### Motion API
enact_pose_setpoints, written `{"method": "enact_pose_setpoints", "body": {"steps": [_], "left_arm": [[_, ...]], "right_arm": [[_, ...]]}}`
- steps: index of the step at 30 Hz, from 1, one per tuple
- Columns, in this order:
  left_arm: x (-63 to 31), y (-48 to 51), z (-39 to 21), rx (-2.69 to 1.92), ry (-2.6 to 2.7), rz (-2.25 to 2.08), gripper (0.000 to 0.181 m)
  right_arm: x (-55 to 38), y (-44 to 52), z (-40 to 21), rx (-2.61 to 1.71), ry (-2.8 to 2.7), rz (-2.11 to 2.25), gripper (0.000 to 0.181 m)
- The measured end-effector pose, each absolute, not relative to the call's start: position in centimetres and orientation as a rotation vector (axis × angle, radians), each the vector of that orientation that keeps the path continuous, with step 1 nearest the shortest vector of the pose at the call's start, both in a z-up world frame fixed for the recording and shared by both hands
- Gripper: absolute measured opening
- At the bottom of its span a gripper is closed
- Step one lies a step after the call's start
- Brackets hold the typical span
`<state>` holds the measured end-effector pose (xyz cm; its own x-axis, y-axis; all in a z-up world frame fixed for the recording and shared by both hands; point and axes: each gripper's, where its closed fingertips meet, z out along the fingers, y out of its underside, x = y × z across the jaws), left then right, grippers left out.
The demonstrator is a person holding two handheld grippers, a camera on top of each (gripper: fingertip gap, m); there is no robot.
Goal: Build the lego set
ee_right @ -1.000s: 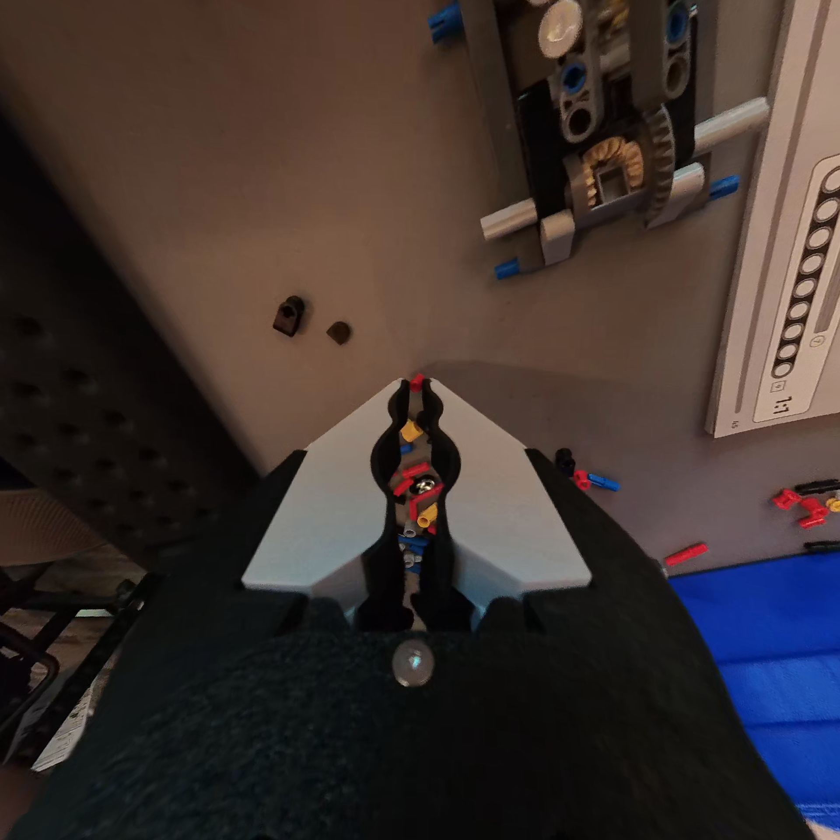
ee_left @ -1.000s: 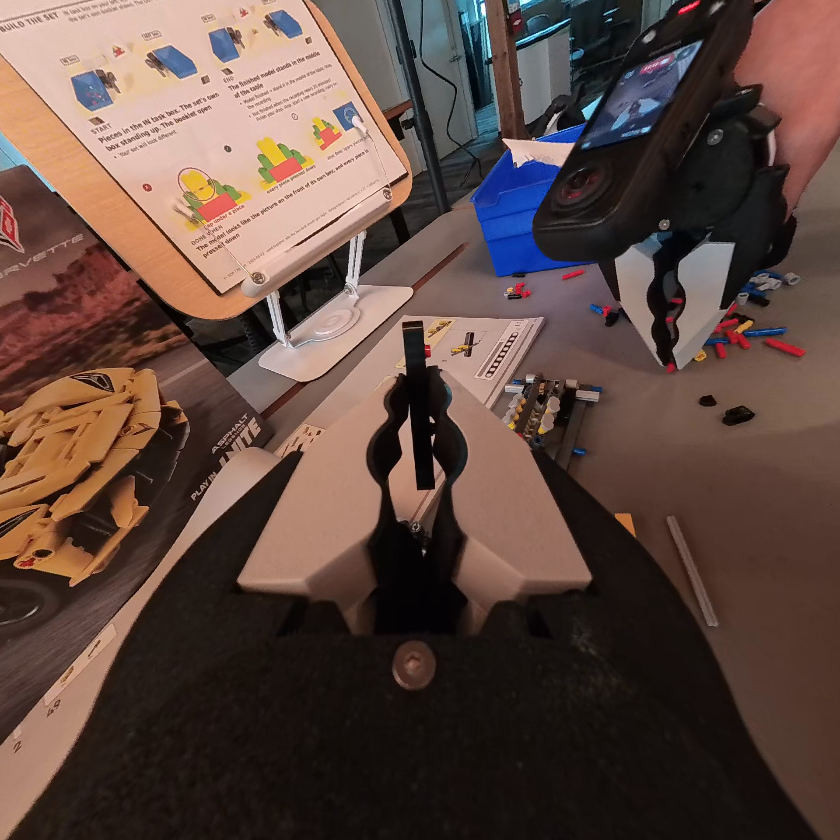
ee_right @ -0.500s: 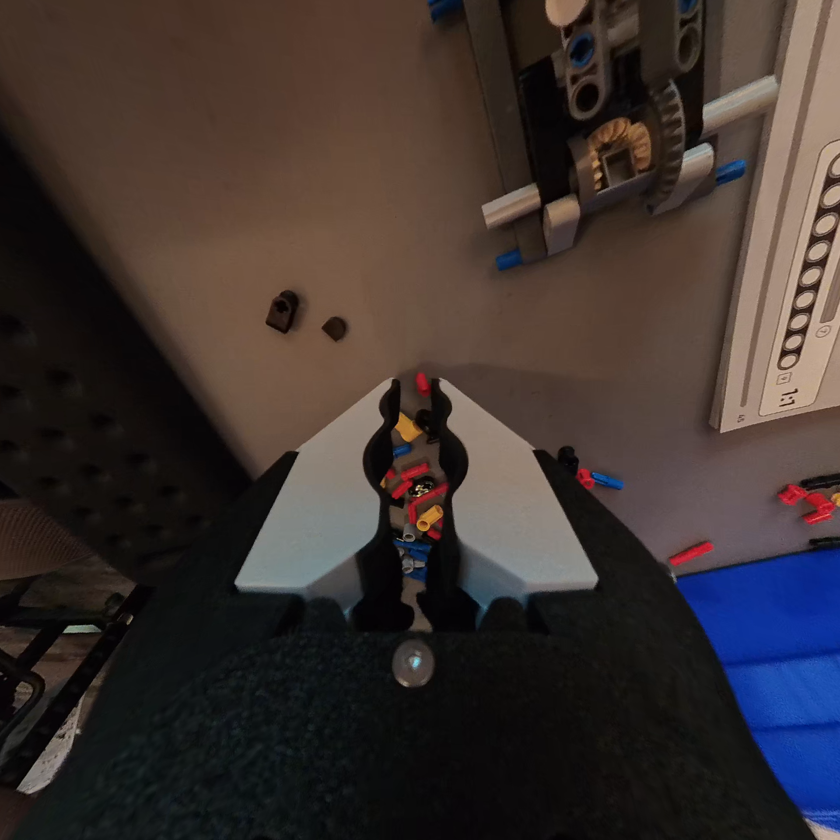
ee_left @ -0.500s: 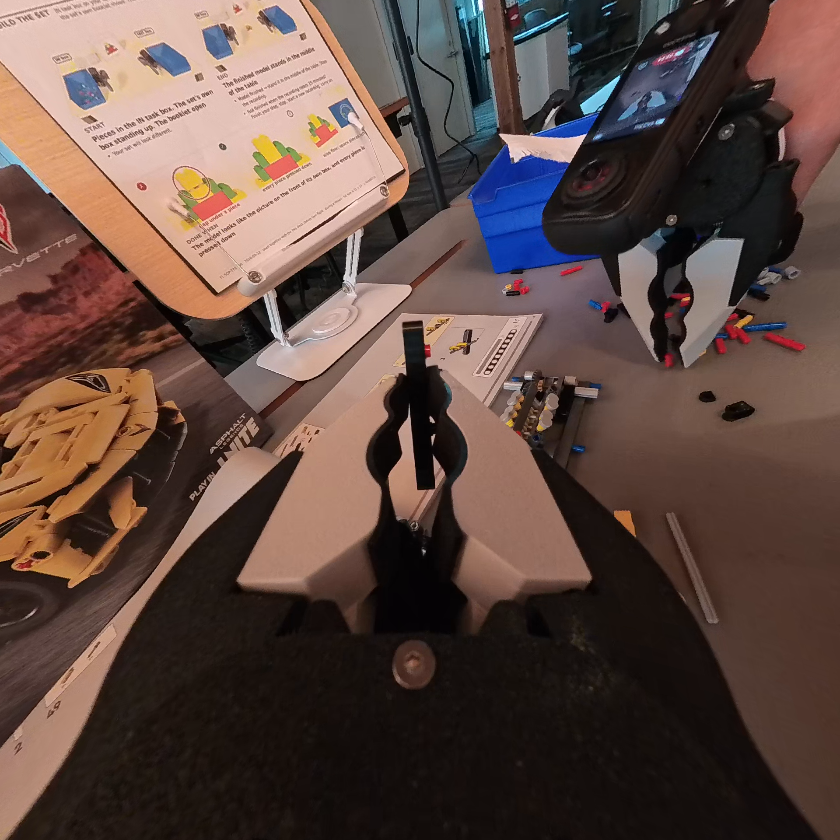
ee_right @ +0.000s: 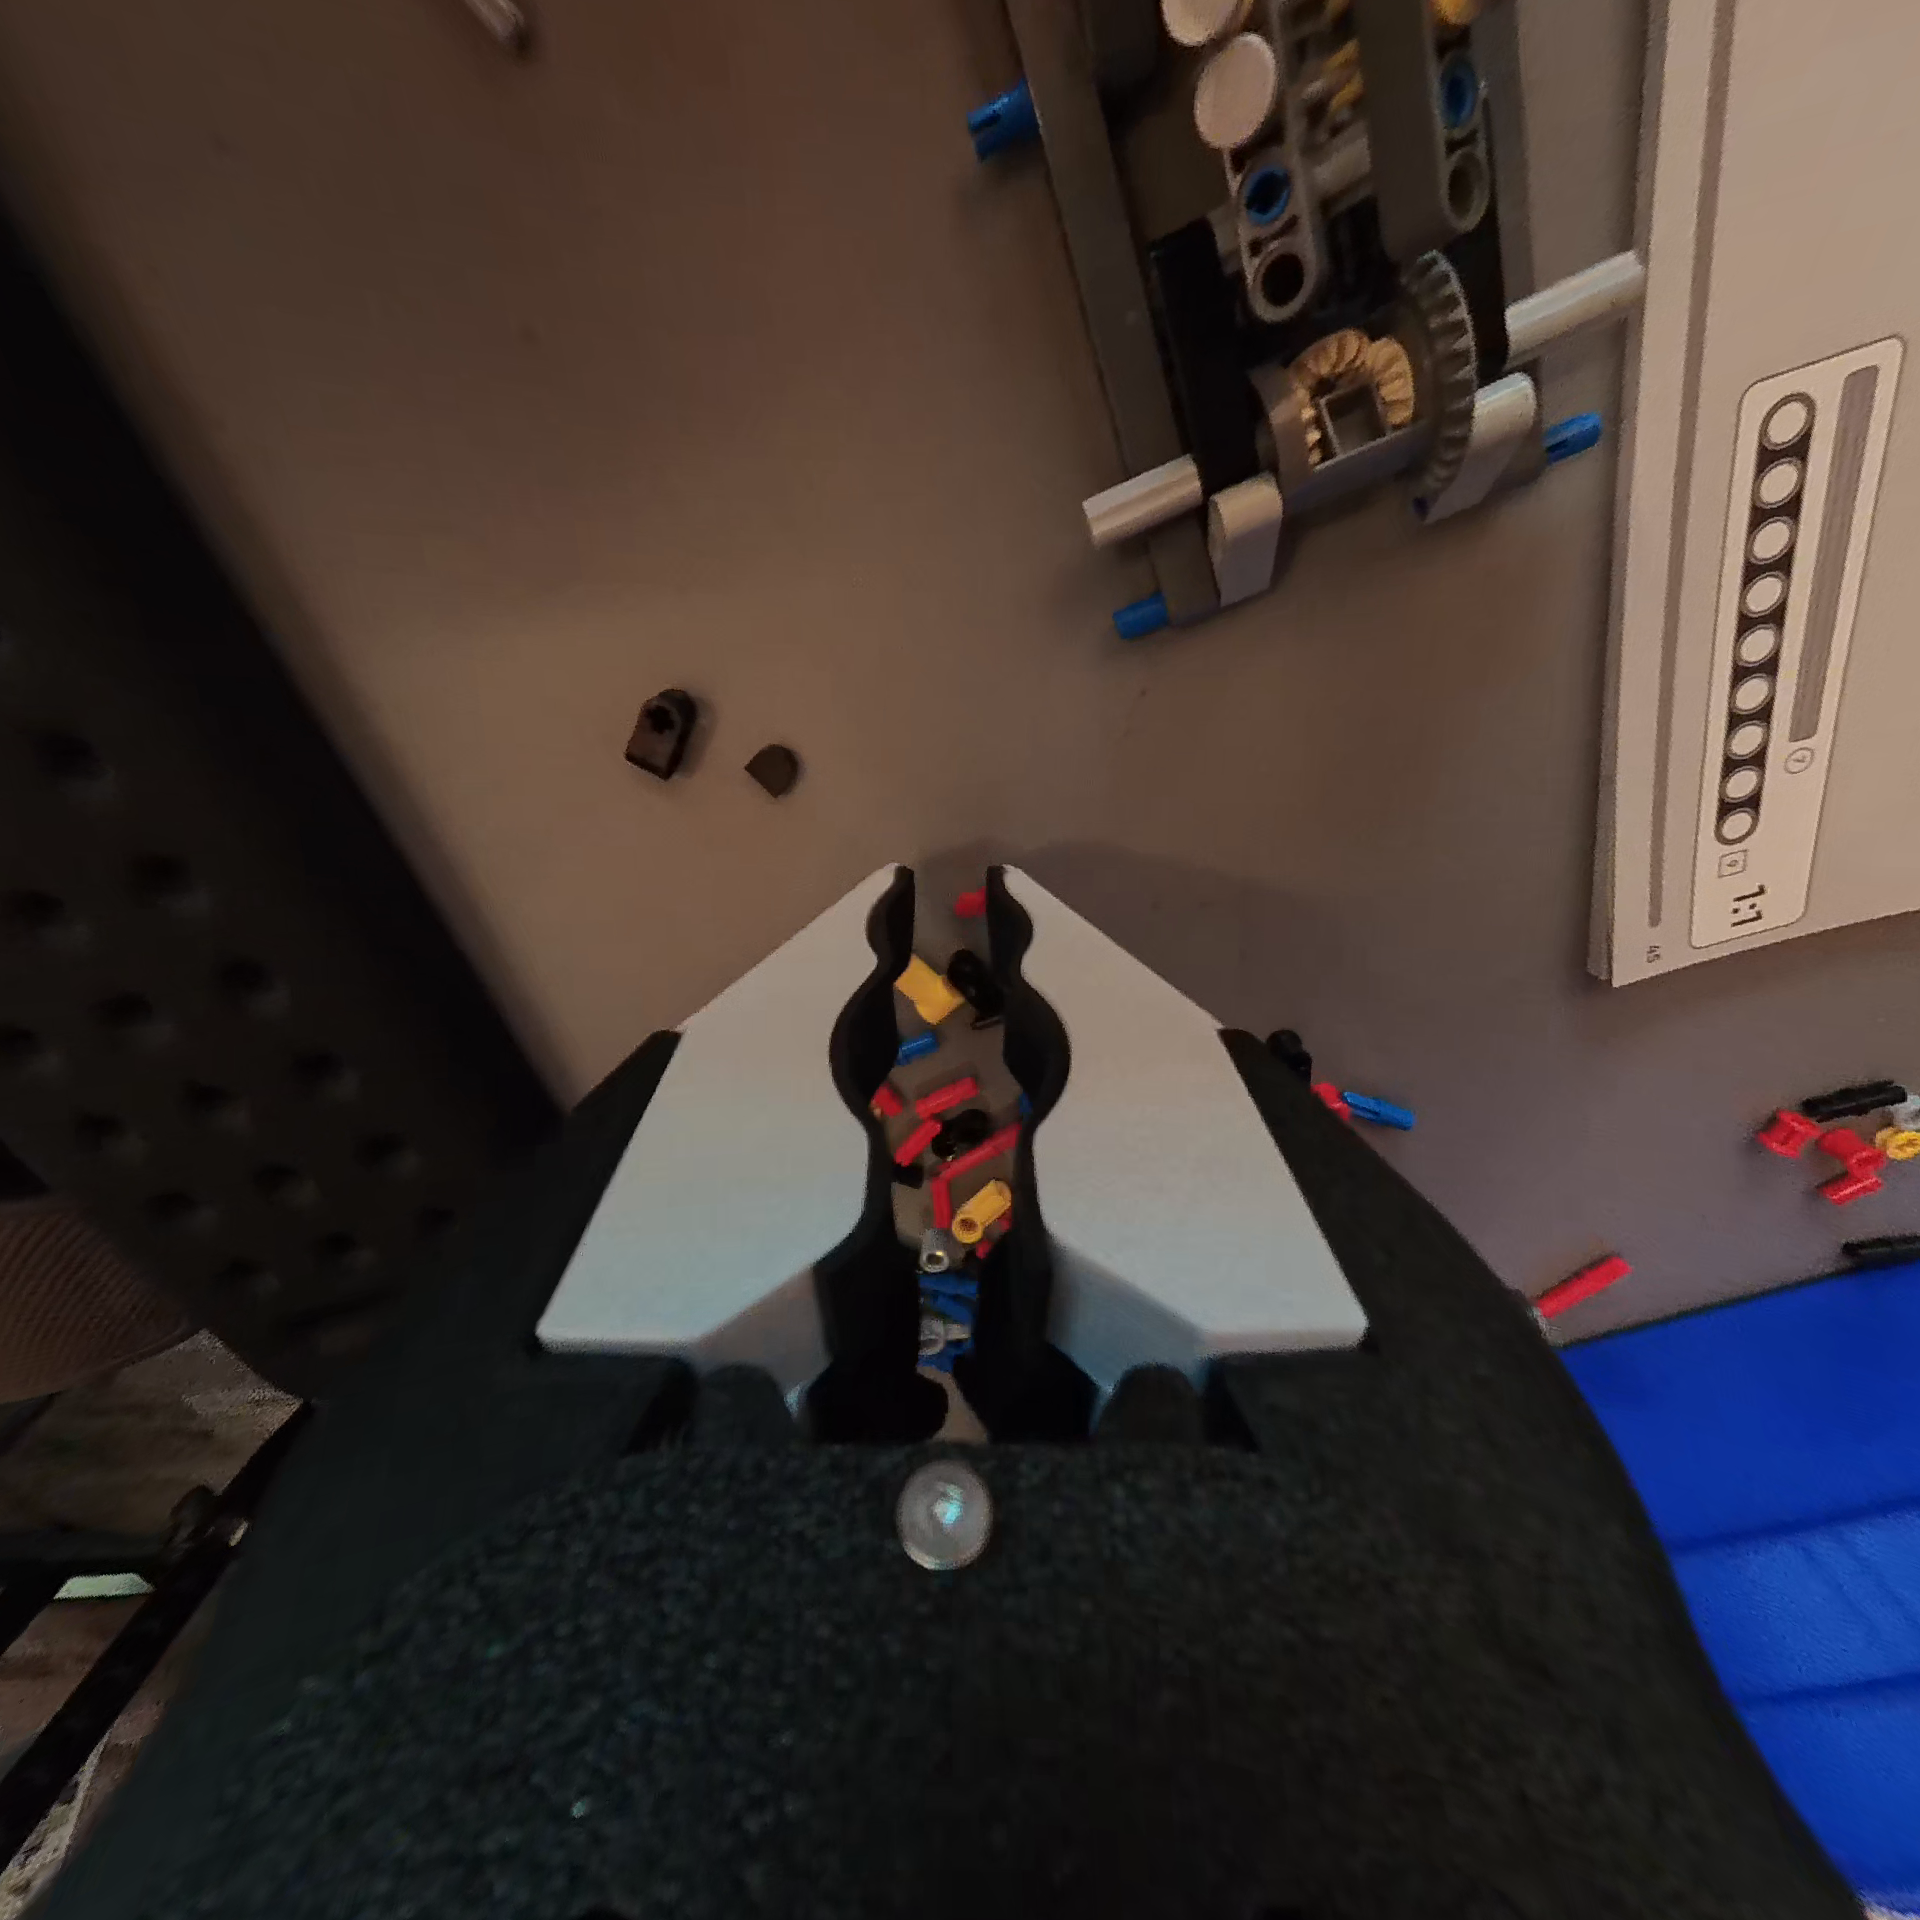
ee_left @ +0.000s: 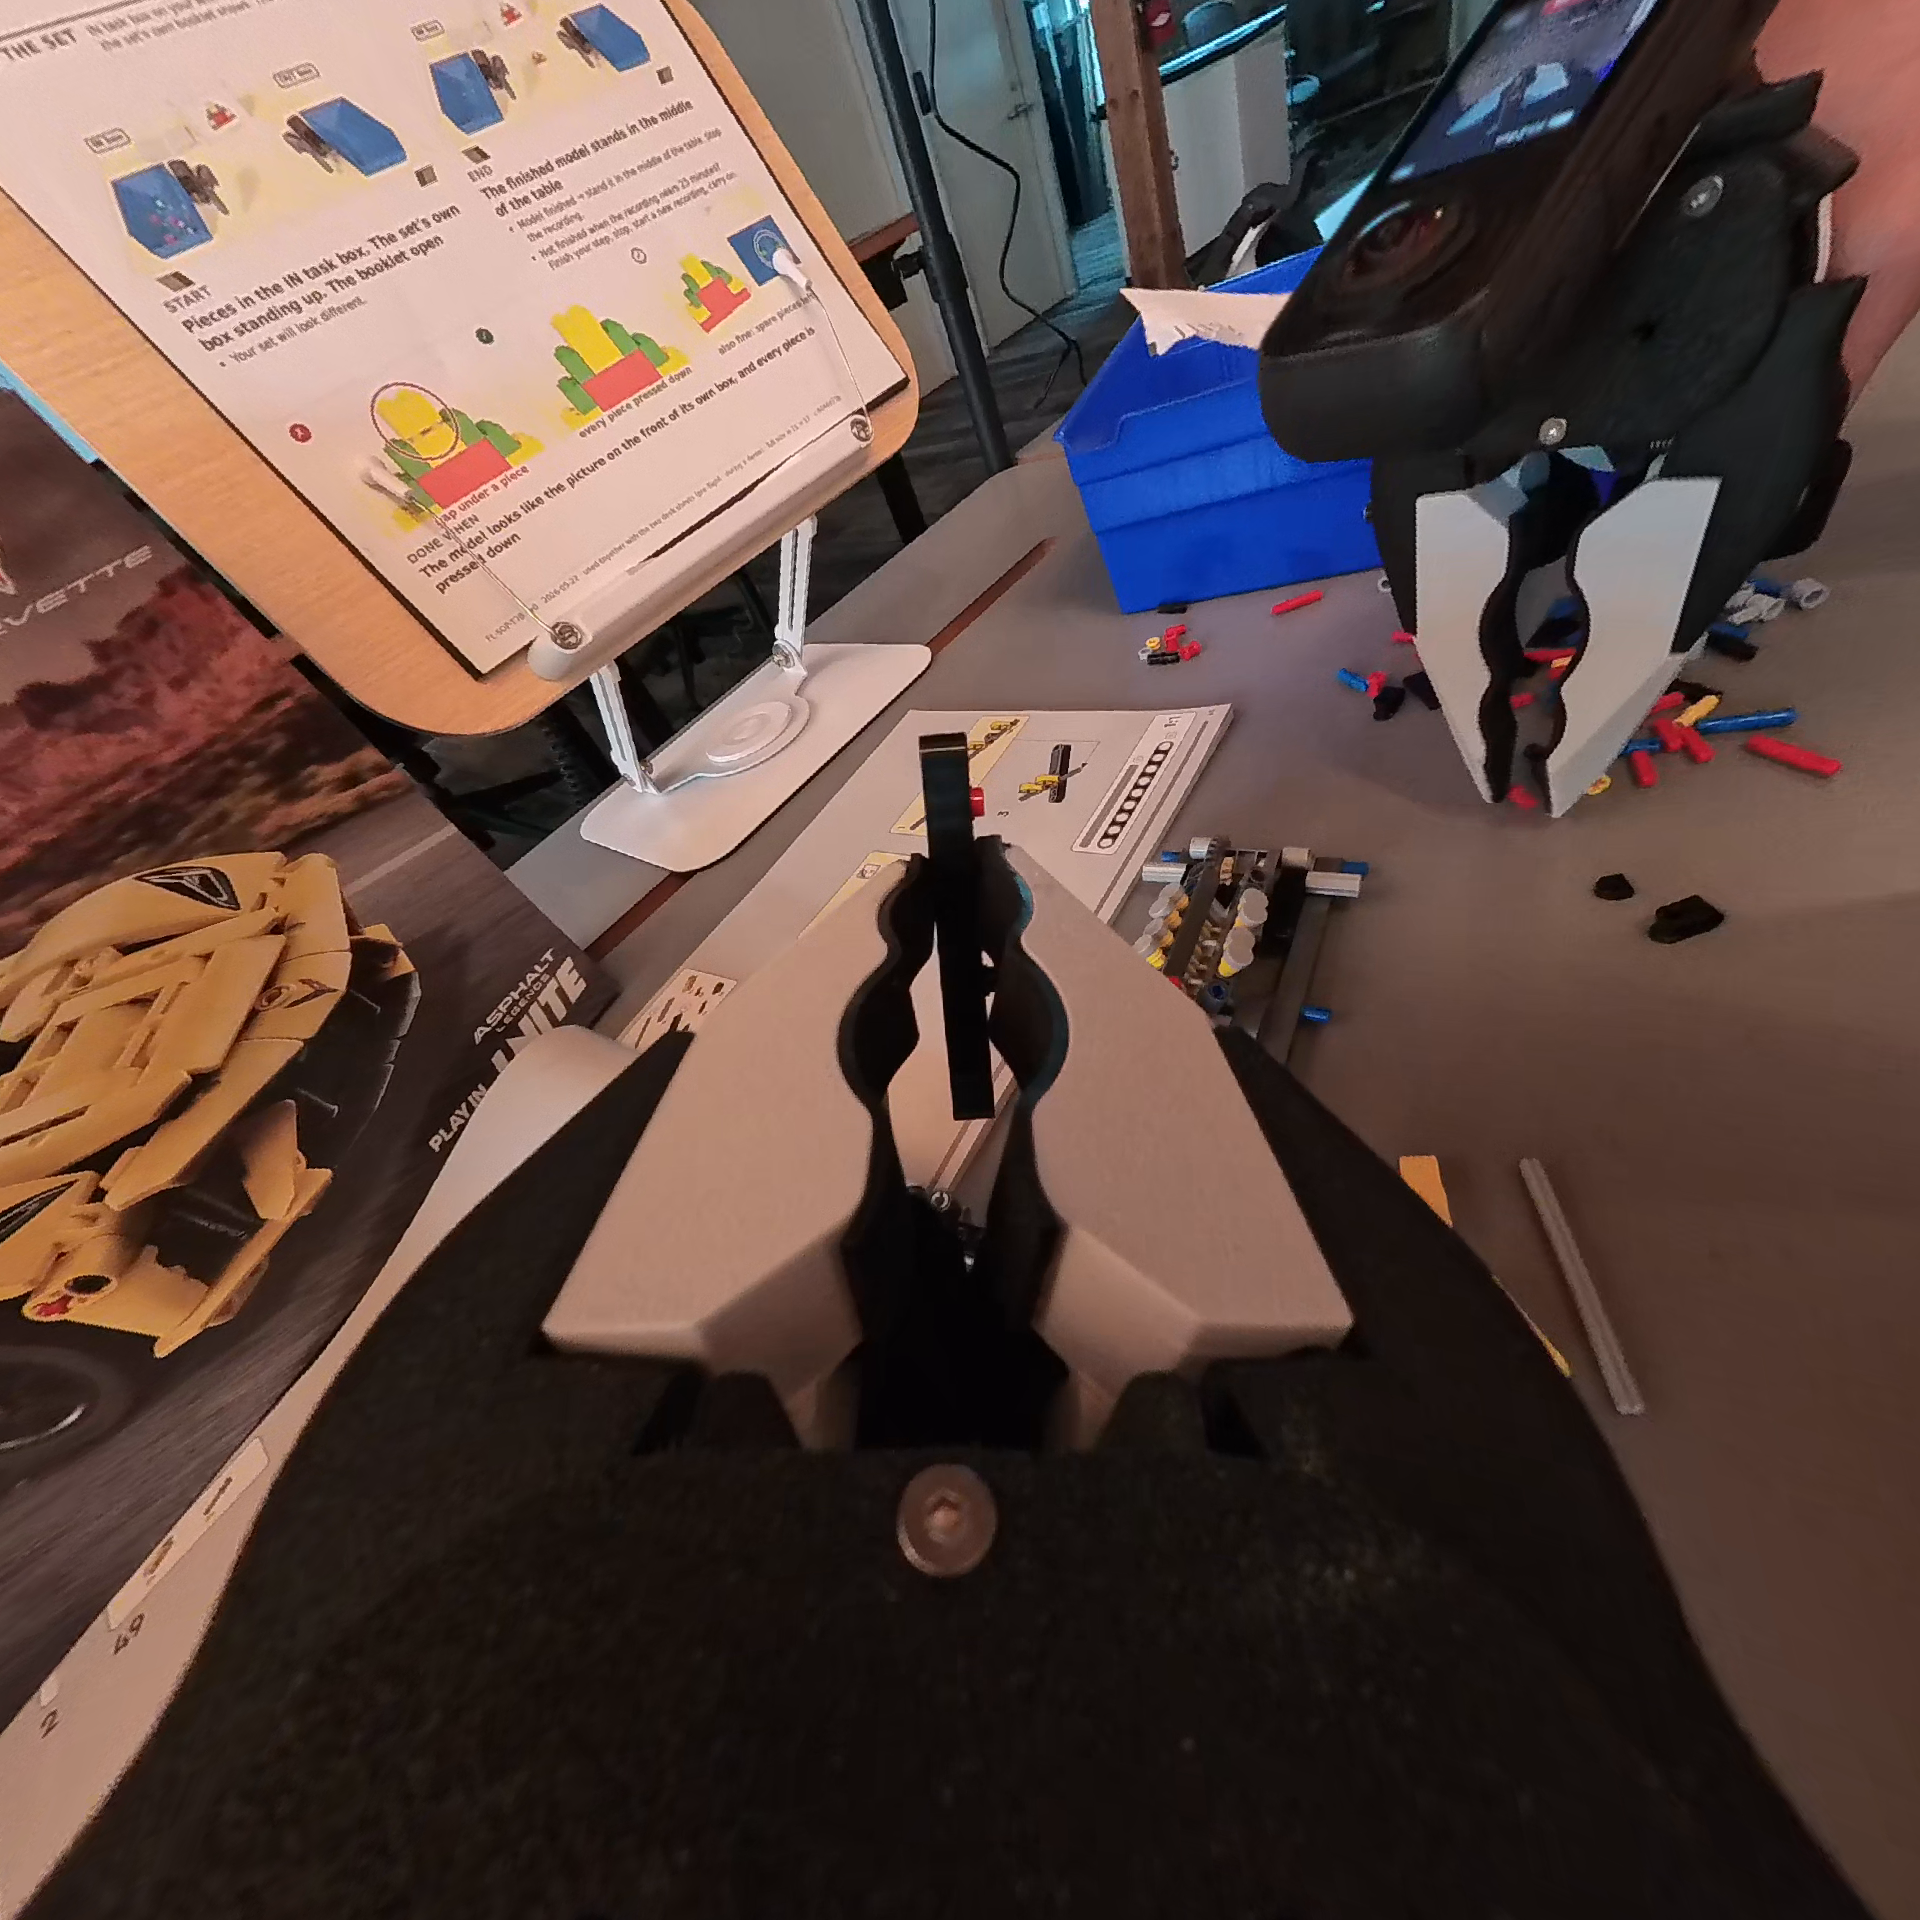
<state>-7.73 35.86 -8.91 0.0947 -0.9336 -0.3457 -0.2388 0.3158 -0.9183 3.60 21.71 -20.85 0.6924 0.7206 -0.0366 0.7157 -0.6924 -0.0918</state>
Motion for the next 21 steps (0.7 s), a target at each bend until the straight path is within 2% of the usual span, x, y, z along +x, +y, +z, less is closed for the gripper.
{"method": "enact_pose_setpoints", "body": {"steps": [21], "left_arm": [[-7.7, 35.6, -9.0, -1.149, 1.423, -0.729, 0.006]], "right_arm": [[4.3, 22.6, -20.9, -2.787, -1.059, 0.101, 0.009]]}}
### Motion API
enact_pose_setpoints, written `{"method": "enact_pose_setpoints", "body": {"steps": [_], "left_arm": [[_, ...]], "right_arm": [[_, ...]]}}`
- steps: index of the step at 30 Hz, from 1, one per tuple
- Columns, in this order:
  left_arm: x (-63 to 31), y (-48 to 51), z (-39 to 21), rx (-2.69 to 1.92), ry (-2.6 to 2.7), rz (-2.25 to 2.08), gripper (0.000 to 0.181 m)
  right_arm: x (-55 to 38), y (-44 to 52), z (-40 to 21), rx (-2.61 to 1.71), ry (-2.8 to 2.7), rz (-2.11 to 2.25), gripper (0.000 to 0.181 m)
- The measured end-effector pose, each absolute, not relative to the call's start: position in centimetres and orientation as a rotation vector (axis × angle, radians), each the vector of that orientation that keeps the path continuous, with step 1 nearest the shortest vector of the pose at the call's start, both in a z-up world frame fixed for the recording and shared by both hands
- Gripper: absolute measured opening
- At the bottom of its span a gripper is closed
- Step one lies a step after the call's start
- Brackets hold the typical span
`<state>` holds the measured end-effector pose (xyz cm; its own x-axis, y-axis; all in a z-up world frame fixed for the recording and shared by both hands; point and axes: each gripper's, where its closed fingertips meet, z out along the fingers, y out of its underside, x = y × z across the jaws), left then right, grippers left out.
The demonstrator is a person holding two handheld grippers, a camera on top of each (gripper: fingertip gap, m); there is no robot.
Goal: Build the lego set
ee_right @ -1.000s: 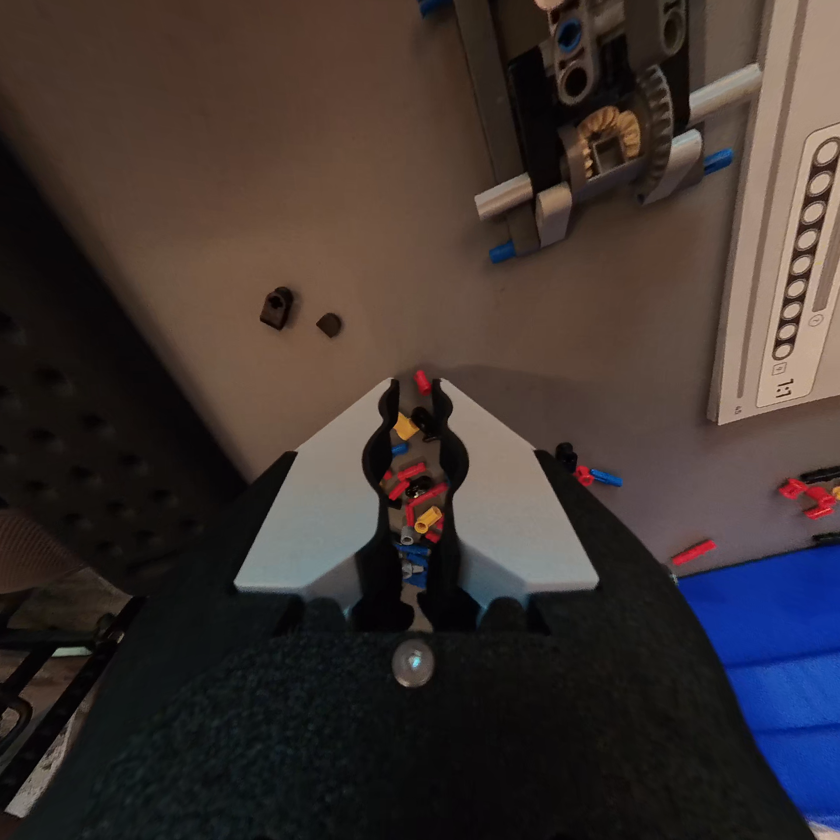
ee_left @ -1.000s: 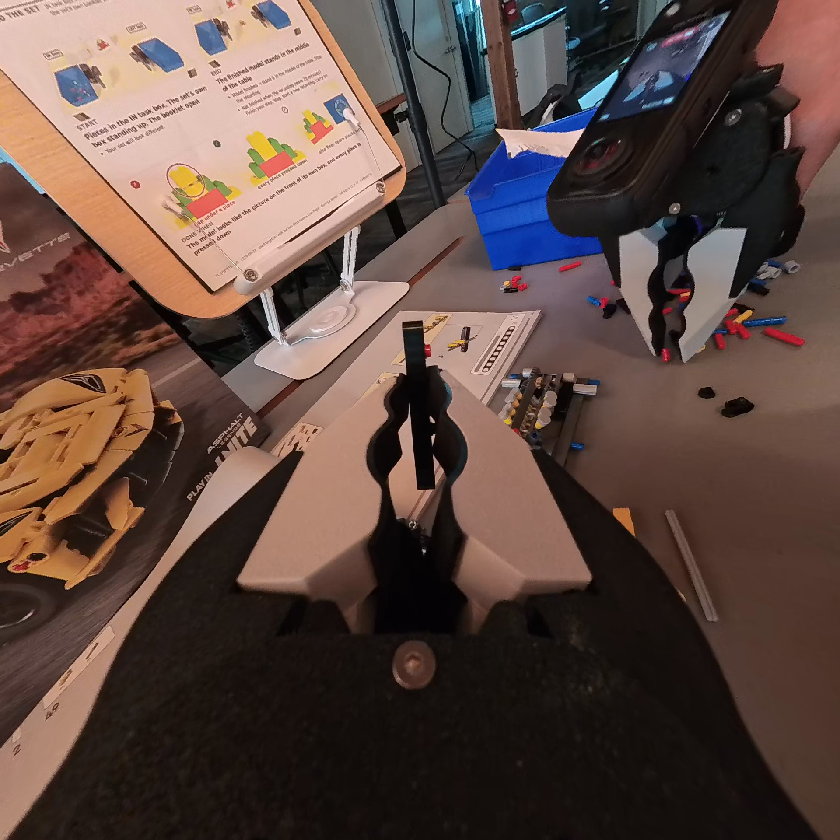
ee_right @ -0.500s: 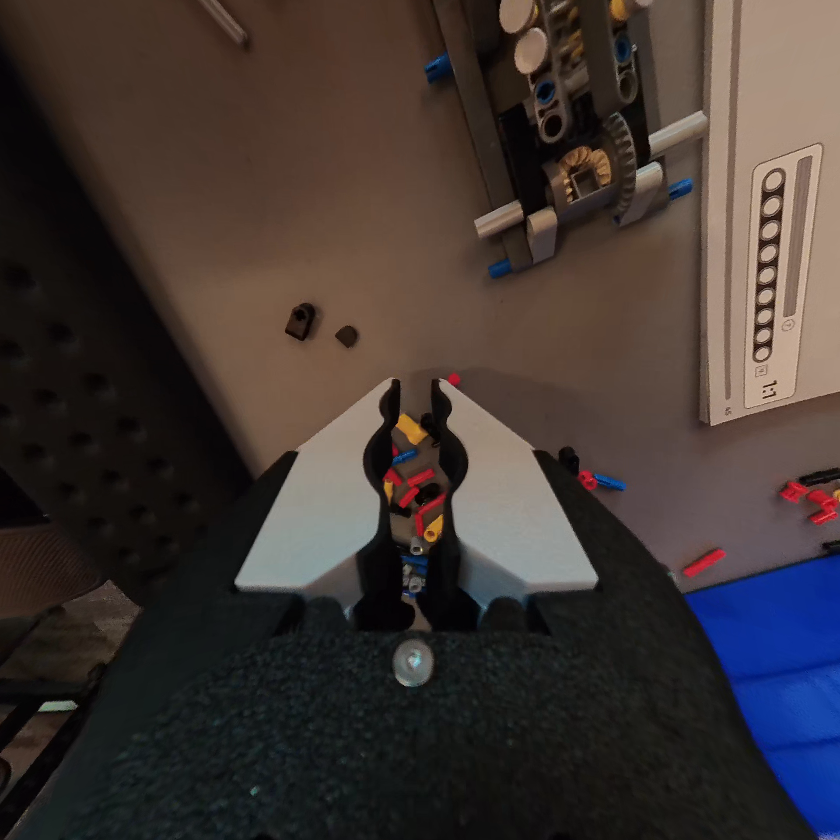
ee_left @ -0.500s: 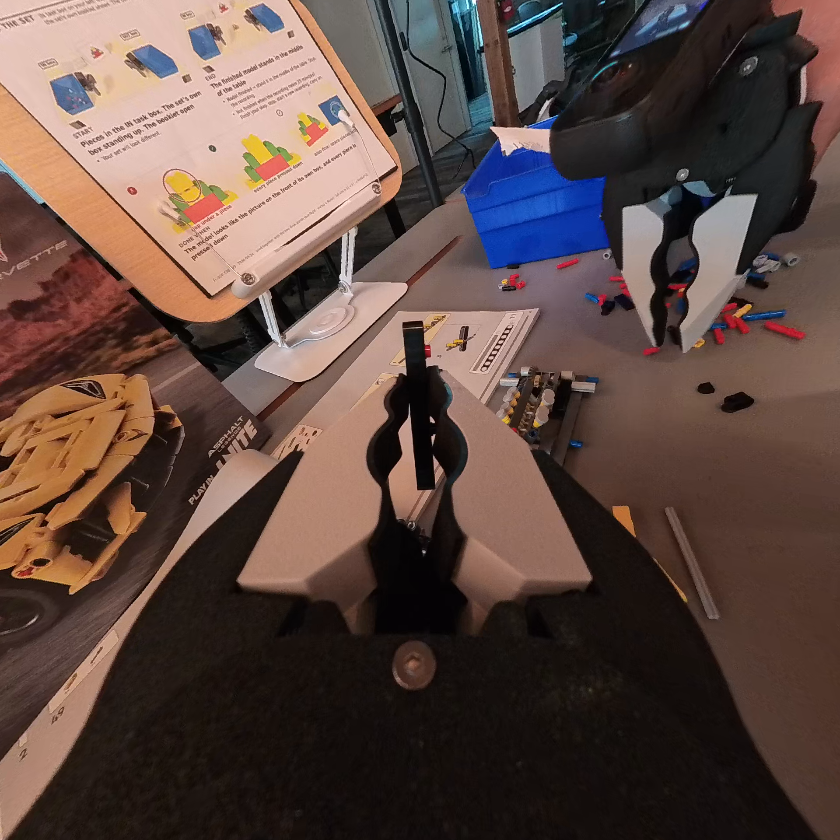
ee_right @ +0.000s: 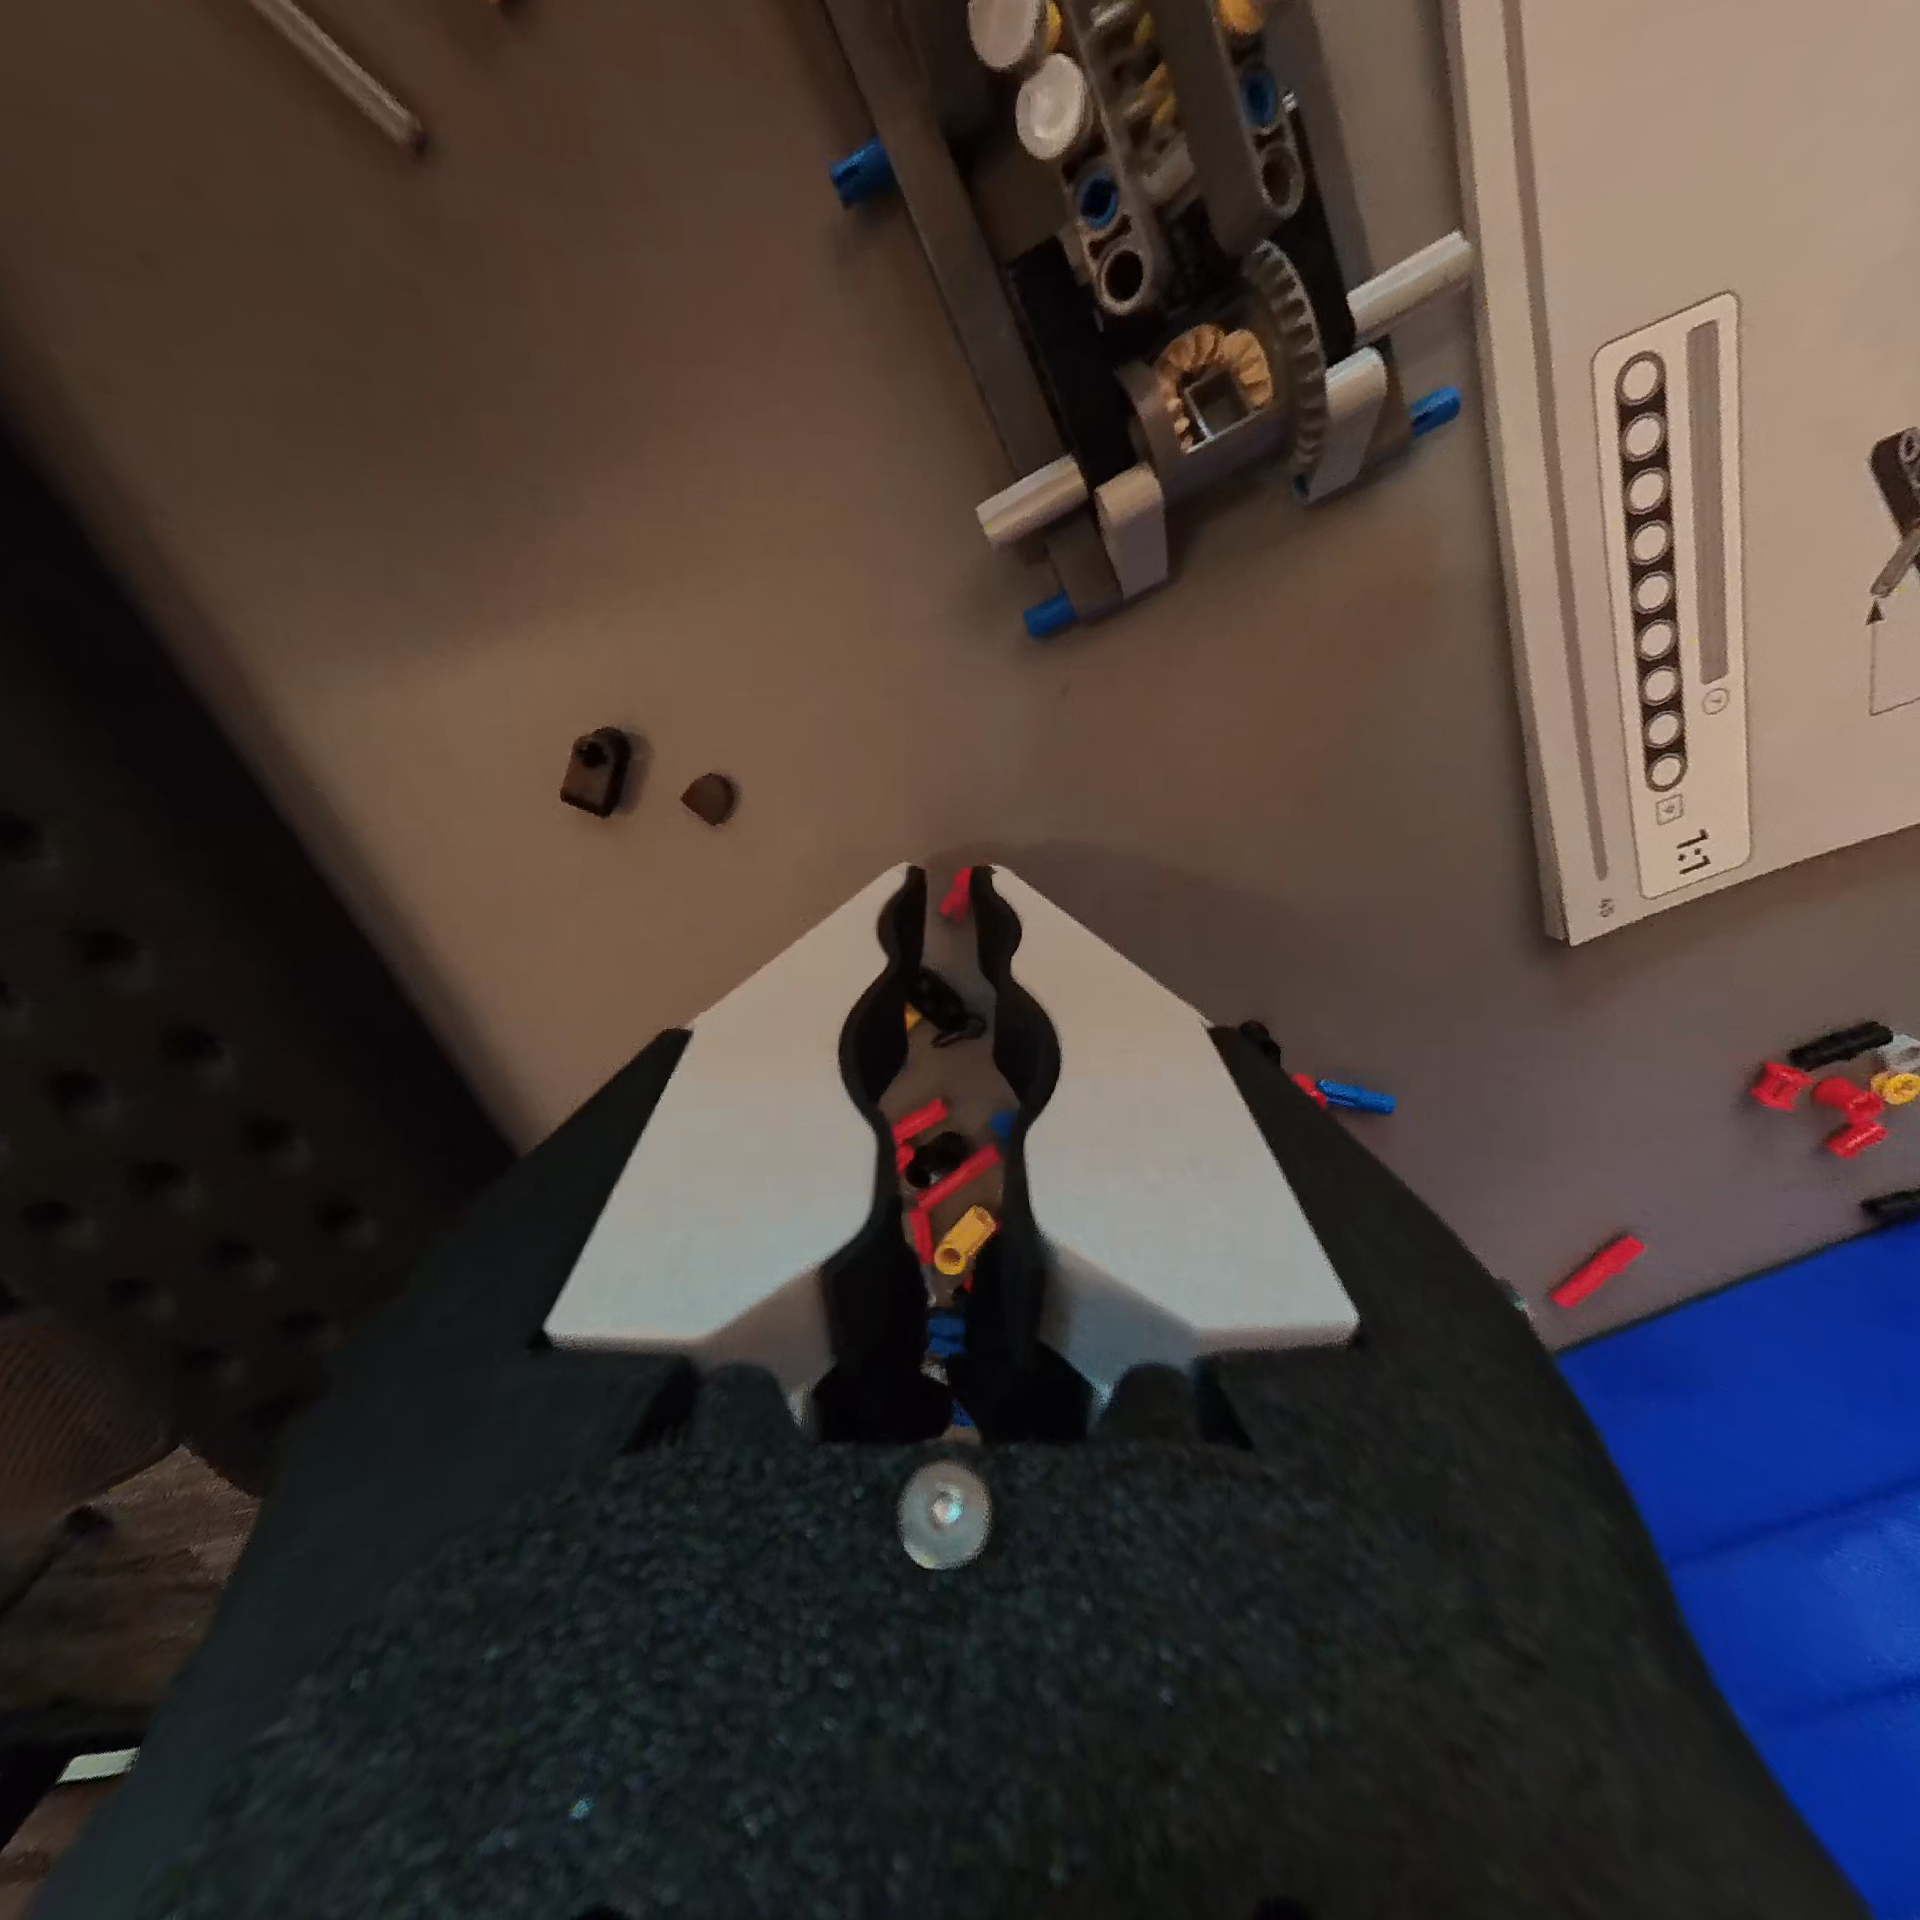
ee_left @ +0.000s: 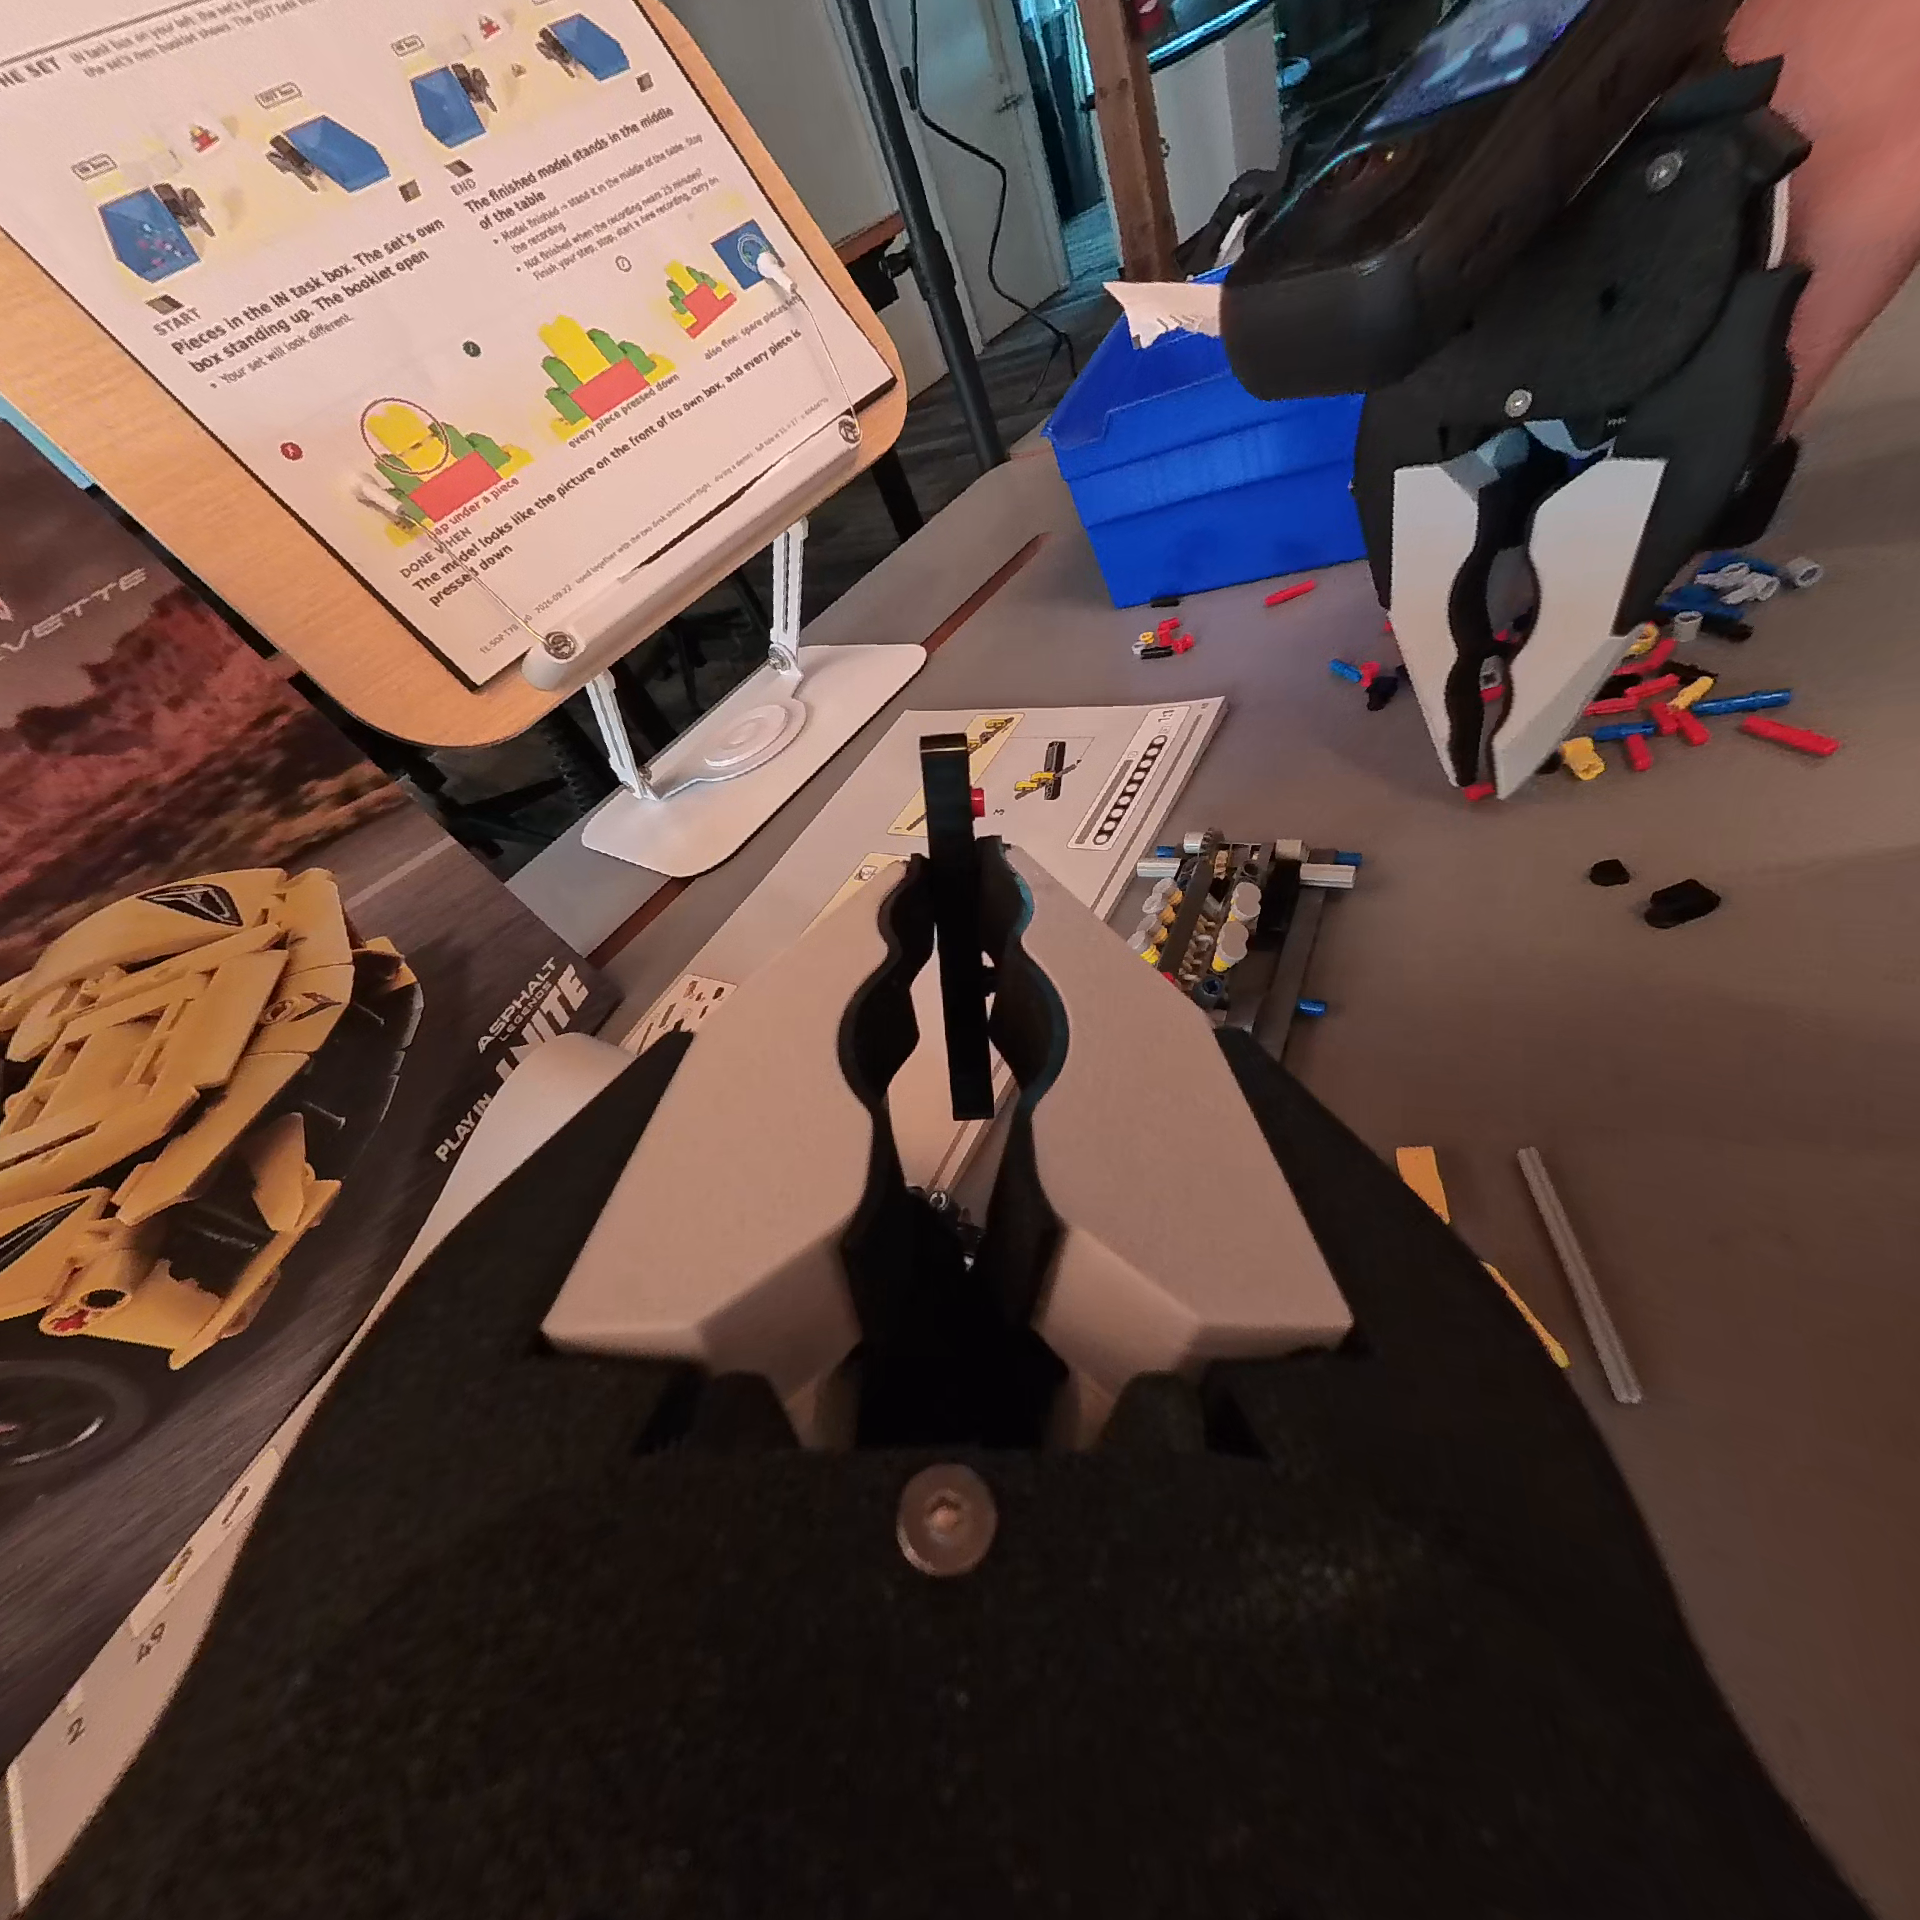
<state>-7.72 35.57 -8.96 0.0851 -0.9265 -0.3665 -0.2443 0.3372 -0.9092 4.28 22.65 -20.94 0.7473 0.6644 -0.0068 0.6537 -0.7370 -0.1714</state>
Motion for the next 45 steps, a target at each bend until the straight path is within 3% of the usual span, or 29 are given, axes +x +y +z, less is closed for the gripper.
{"method": "enact_pose_setpoints", "body": {"steps": [19, 21, 25, 30, 35, 42, 45], "left_arm": [[-7.5, 33.6, -9.4, -1.166, 1.488, -0.834, 0.006], [-7.5, 33.0, -9.1, -1.189, 1.487, -0.912, 0.006], [-7.6, 31.9, -8.2, -1.267, 1.450, -1.164, 0.006], [-7.9, 30.4, -7.4, -1.302, 1.445, -1.445, 0.006], [-8.0, 29.5, -7.1, -1.313, 1.449, -1.574, 0.006], [-10.9, 24.5, -9.2, -1.510, 1.799, -1.792, 0.006], [-15.0, 22.5, -13.1, -1.783, 2.087, -1.530, 0.006]], "right_arm": [[4.2, 22.8, -21.4, -2.774, -1.002, 0.122, 0.004], [2.0, 24.1, -19.4, -2.613, -0.949, 0.213, 0.004], [-7.3, 27.5, -8.5, -1.924, -0.689, 0.624, 0.004], [-9.0, 29.5, -4.5, -1.440, -0.473, 0.387, 0.004], [-9.3, 29.9, -3.2, -1.320, -0.239, 0.694, 0.004], [-6.1, 29.3, -2.3, -1.245, -0.179, 0.652, 0.002], [-5.6, 28.8, -2.7, -1.262, -0.175, 0.602, 0.004]]}}
